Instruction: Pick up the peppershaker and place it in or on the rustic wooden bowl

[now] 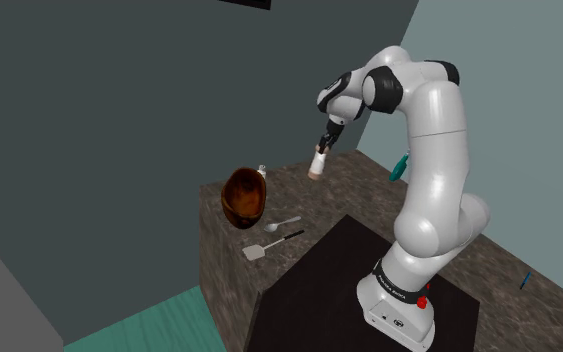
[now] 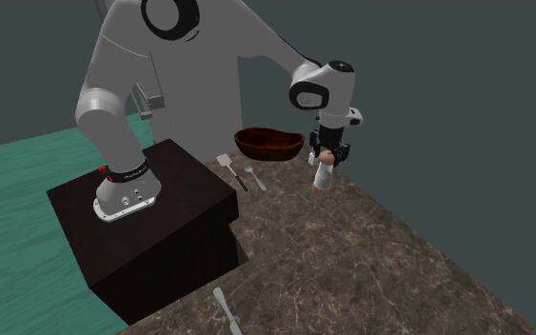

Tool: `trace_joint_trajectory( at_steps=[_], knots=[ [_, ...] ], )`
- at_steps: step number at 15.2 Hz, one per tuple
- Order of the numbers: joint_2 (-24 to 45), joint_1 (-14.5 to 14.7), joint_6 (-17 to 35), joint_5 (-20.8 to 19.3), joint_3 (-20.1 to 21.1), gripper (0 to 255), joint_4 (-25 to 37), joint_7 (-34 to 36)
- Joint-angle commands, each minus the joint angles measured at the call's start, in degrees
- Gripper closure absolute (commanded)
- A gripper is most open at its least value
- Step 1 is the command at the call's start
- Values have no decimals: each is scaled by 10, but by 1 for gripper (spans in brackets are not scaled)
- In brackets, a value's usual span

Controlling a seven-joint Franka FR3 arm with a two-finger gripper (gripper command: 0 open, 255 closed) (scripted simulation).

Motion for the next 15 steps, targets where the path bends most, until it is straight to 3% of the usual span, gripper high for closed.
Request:
trace_joint_trajectory(
  at_steps=[1, 15],
  knots=[
    [-11, 4, -9, -6, -4, 255, -2, 5],
    [-68, 18, -85, -42, -28, 255, 23, 31]
  ],
)
